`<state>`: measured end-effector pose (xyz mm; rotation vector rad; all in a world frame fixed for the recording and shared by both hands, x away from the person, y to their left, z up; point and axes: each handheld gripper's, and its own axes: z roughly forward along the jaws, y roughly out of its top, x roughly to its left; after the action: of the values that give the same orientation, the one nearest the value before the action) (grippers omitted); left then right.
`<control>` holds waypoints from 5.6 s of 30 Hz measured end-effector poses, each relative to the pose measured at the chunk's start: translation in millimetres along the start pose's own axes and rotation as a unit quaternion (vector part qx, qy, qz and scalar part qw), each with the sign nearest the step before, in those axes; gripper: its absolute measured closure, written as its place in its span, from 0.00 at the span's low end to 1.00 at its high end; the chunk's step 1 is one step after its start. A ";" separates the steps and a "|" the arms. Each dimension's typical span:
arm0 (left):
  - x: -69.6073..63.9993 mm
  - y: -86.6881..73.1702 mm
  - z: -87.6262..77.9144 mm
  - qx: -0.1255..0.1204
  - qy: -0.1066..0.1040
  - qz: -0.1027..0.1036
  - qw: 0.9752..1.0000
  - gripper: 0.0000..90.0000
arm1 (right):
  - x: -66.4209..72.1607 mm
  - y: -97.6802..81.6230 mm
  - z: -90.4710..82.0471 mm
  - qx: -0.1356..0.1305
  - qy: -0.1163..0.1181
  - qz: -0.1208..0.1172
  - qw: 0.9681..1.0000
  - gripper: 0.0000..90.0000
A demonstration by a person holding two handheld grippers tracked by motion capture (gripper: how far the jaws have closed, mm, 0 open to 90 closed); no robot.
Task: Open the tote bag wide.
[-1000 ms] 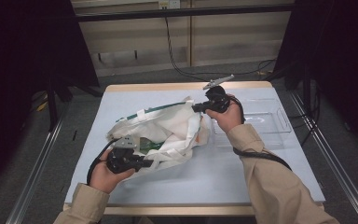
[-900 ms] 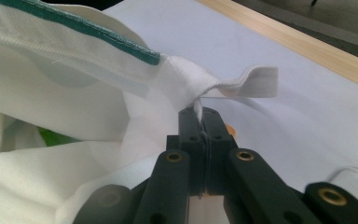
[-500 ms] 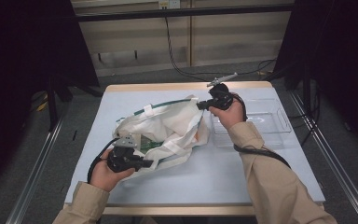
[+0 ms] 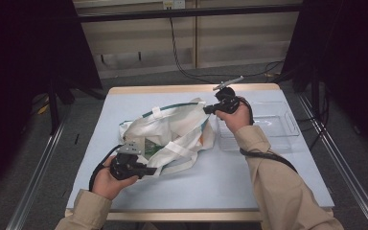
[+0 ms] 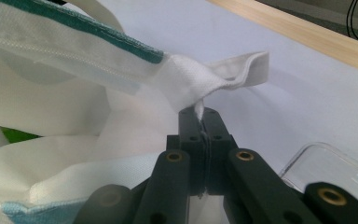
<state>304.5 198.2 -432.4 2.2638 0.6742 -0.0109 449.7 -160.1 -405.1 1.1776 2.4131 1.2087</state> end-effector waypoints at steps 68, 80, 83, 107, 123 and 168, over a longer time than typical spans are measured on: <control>15.3 34.2 -41.2 -0.023 0.042 -0.015 0.999 0.19 | 116.8 -49.0 -22.8 -0.007 0.099 -0.121 0.988 0.59; 19.6 49.1 -38.6 -0.018 0.069 -0.010 0.997 0.22 | 123.5 -49.8 -23.7 -0.015 0.115 -0.127 0.985 0.59; 22.1 51.8 -38.1 -0.022 0.070 -0.012 0.997 0.24 | 124.0 -49.2 -23.8 -0.014 0.120 -0.130 0.984 0.59; 43.5 62.2 -33.5 -0.035 0.158 -0.042 0.986 0.68 | 127.3 -65.0 -5.0 0.028 0.130 -0.134 0.982 0.68; 60.1 67.2 -35.1 -0.056 0.169 -0.094 0.979 1.00 | 133.0 -77.5 5.4 0.058 0.172 -0.145 0.973 1.00; 113.6 81.1 -6.9 -0.032 0.183 -0.133 0.974 1.00 | 127.5 -107.7 7.2 0.074 0.174 -0.164 0.968 1.00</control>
<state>439.1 209.4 -396.6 2.1145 1.1526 0.2997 307.4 -100.5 -468.9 0.5928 2.8511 1.2271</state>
